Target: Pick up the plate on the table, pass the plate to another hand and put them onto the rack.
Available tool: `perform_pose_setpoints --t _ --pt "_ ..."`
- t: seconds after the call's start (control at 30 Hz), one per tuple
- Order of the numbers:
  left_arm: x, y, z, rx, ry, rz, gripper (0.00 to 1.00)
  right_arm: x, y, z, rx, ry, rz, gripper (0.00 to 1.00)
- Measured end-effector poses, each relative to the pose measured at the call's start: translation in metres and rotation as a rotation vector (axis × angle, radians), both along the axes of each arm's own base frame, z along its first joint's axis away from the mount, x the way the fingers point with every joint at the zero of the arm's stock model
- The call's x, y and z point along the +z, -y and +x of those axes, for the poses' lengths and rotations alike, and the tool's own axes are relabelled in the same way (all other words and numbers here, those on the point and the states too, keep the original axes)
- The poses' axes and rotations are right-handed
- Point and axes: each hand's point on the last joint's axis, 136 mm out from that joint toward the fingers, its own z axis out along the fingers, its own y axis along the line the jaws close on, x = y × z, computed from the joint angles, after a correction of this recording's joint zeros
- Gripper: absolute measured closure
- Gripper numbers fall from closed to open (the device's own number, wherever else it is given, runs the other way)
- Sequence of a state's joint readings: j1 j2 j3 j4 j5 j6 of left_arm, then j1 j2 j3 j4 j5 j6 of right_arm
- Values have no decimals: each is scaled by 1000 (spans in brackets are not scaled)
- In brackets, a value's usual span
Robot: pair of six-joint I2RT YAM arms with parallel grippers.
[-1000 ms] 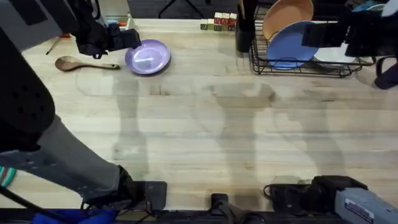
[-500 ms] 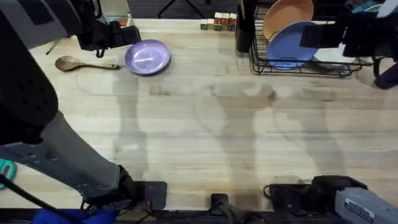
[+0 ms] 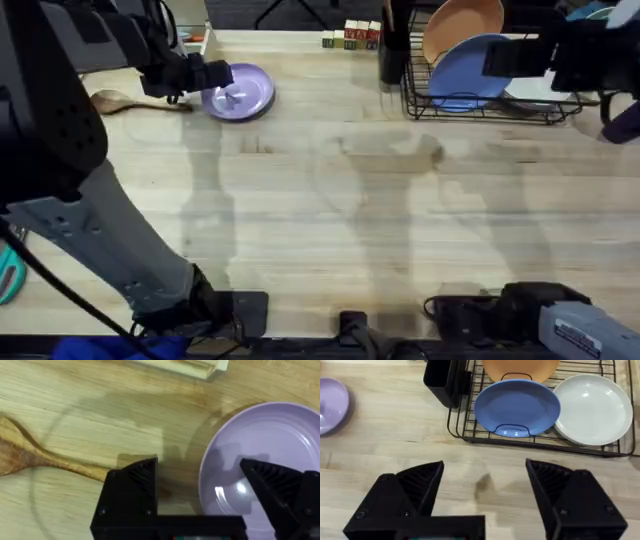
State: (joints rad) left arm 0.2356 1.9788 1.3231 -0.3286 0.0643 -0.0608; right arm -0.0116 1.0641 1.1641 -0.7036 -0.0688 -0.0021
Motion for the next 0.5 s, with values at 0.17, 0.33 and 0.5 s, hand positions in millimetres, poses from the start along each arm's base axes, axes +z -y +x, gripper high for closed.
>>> perform_pose_setpoints --t 0.17,0.33,0.5 --pt "-8 0 0 0 -15 -4 8 0 0 0 0 0 0 5" --pt "-8 0 0 0 -15 -4 3 0 0 0 0 0 0 5" --pt "-8 0 0 0 -15 -4 32 0 0 0 -2 0 2 6"
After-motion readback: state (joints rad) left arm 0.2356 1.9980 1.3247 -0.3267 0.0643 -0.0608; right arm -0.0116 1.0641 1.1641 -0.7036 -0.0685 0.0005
